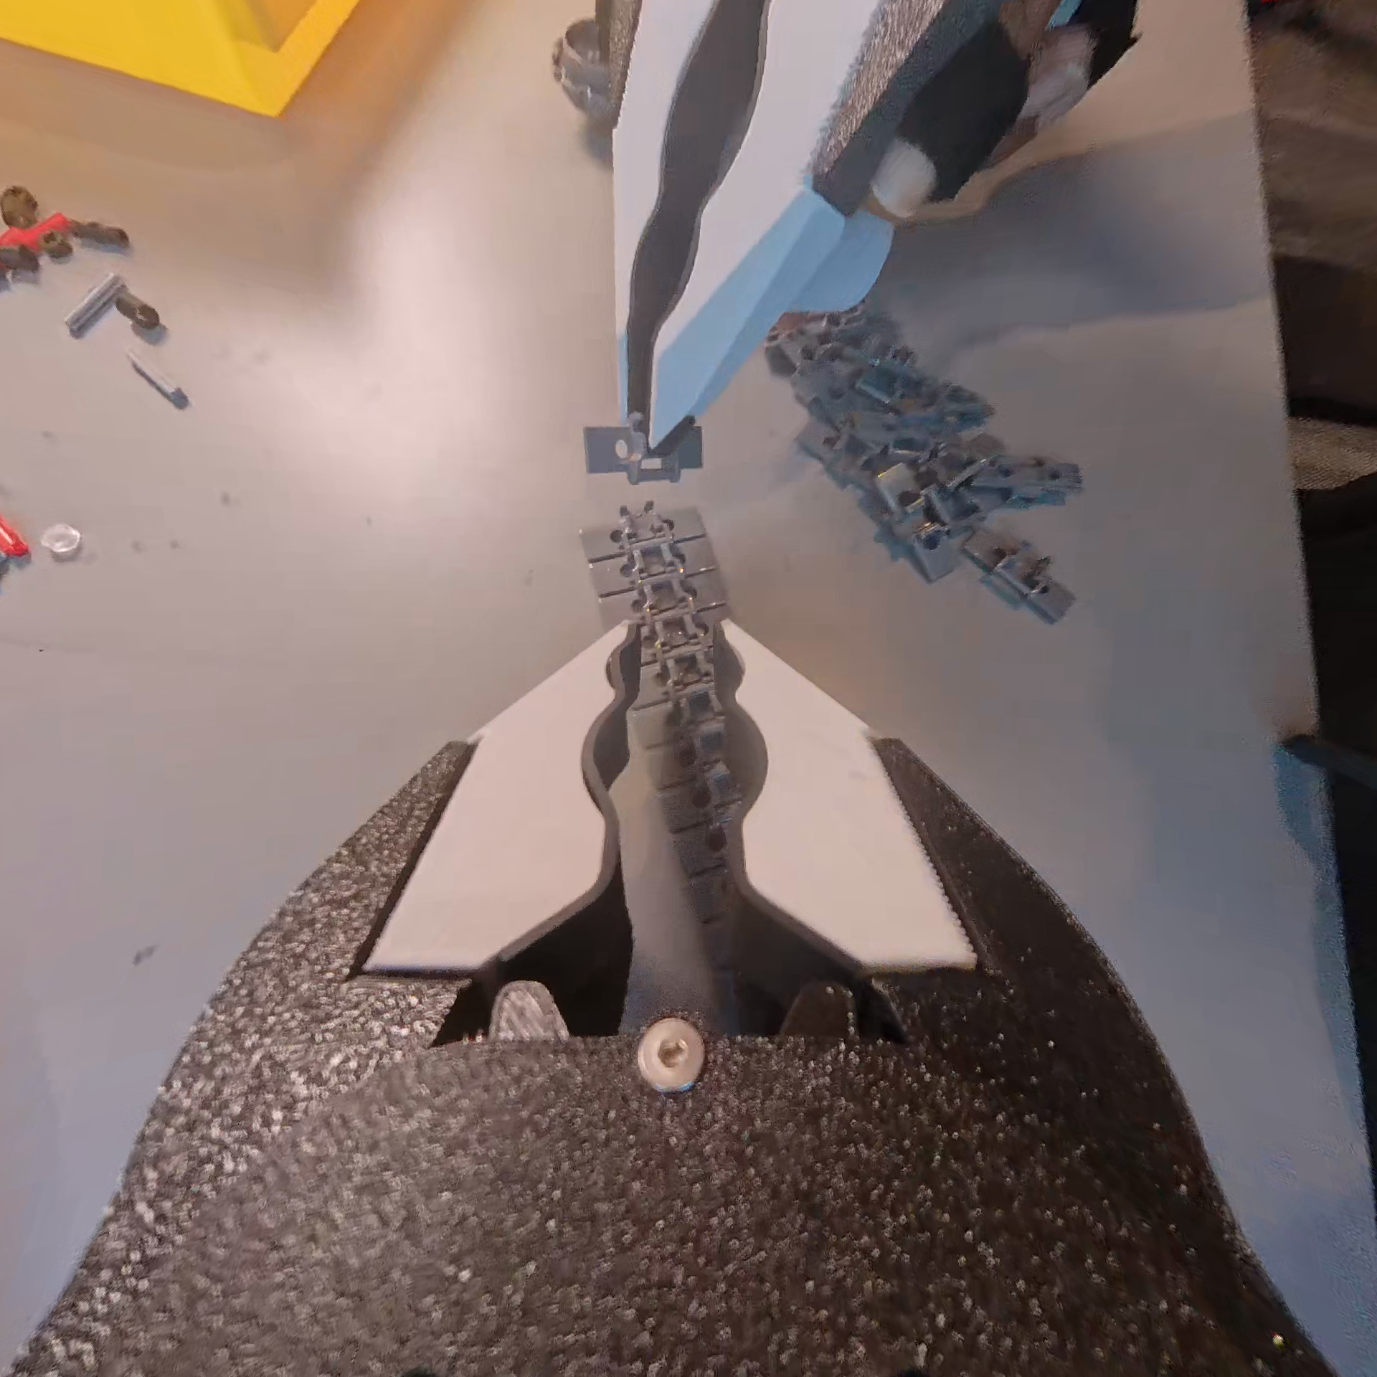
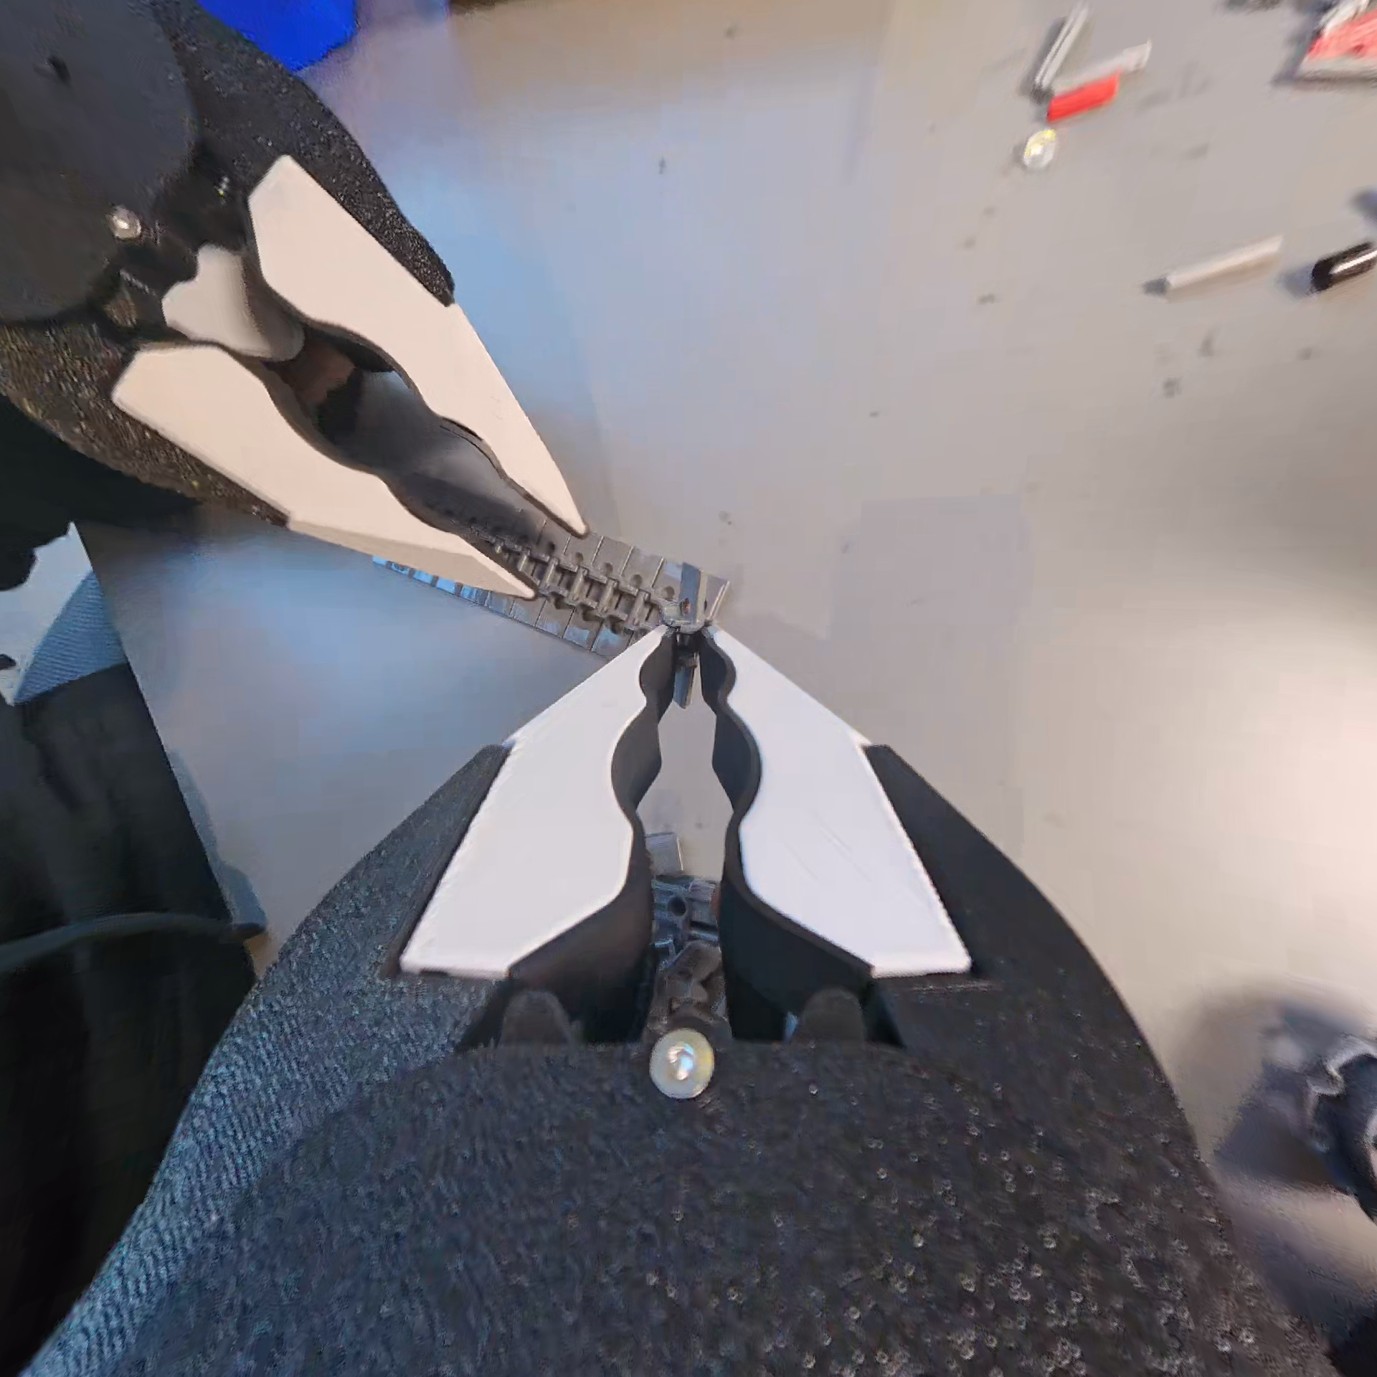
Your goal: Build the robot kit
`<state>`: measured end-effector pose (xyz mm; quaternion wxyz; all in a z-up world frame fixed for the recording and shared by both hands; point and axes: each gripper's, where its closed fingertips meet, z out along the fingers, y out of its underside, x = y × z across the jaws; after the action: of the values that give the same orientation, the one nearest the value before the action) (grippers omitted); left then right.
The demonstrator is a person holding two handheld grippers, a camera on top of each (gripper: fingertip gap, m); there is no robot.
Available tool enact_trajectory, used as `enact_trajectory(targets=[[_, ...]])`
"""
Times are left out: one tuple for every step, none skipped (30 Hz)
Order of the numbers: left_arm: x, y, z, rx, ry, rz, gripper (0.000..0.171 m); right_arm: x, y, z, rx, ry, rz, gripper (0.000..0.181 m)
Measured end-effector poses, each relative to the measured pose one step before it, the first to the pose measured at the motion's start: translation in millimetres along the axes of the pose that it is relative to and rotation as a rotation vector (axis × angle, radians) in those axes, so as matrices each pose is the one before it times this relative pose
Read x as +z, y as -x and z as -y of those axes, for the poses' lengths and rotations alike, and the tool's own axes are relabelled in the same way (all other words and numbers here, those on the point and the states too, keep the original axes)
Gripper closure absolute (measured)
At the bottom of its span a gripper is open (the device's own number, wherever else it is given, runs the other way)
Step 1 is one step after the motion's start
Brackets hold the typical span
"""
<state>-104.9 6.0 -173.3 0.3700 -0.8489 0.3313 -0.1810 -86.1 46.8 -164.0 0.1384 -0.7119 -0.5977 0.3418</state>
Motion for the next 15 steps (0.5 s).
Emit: enact_trajectory(targets=[[3.11, 2.02, -2.42, 0.0138, 0.02281, 0.0229, 0.155, 1.99, -0.87, -0.49, 0.0196, 0.0124, 0.0112, 0.176], [2.73, 0.80, -2.23, 0.0124, 0.01949, 0.0135, 0.156, 1.58, -1.30, -0.11, 0.0176, 0.0123, 0.0057, 0.176], [2.42, -0.47, -1.94, 0.0080, 0.01667, 0.0033, 0.156, 1.51, -2.32, -1.13, 0.0095, 0.0183, -0.0025, 0.176], [1.24, -0.32, -0.48, 0.0030, 0.00627, 0.0019, 0.156, 1.34, -2.83, -1.12, 0.0031, 0.0169, -0.0083, 0.176], [0.27, 0.02, 0.67, -0.0007, -0.00163, 0.0016, 0.157, 1.51, -0.99, -1.84, 0.0046, 0.0188, 0.0017, 0.176], [0.28, 0.04, 0.00, -0.0024, 0.00207, -0.0009, 0.157, 1.35, 0.85, -1.73, 0.0092, 0.0157, 0.0120, 0.176], [0.19, -0.73, -0.13, -0.0033, 0.00072, -0.0056, 0.158, 0.94, 0.33, -0.14, 0.0100, 0.0031, 0.0060, 0.176], [0.07, -1.06, -0.11, -0.0004, 0.00063, -0.0059, 0.160, 0.97, -0.77, -0.80, 0.0038, 0.0088, -0.0020, 0.176], [0.01, -0.42, -0.05, 0.0025, 0.00064, 0.0003, 0.161, 0.97, -1.48, -1.15, -0.0037, 0.0109, -0.0084, 0.176], [0.07, 0.03, 0.02, 0.0025, 0.00049, 0.0041, 0.161, 0.30, -0.37, 0.45, 0.0039, 0.0034, -0.0002, 0.176], [-0.05, 0.00, 0.06, 0.0021, 0.00035, 0.0035, 0.161, -0.12, -0.55, 0.90, 0.0053, 0.0046, -0.0011, 0.176], [-0.05, 0.02, -0.05, 0.0020, -0.00005, 0.0027, 0.161, -0.29, -1.73, 0.76, -0.0045, 0.0059, -0.0112, 0.176], [0.08, 0.02, -0.05, -0.0006, -0.00018, 0.0015, 0.161, 0.25, -0.76, 0.29, -0.0035, 0.0084, -0.0052, 0.176], [-0.10, 0.00, 0.05, -0.0018, -0.00022, 0.0004, 0.161, 0.81, 0.43, -0.15, -0.0008, 0.0105, -0.0011, 0.176], [0.00, 0.06, 0.00, -0.0018, 0.00004, 0.0003, 0.161, 0.47, -0.27, 0.65, -0.0069, 0.0061, -0.0092, 0.176]])
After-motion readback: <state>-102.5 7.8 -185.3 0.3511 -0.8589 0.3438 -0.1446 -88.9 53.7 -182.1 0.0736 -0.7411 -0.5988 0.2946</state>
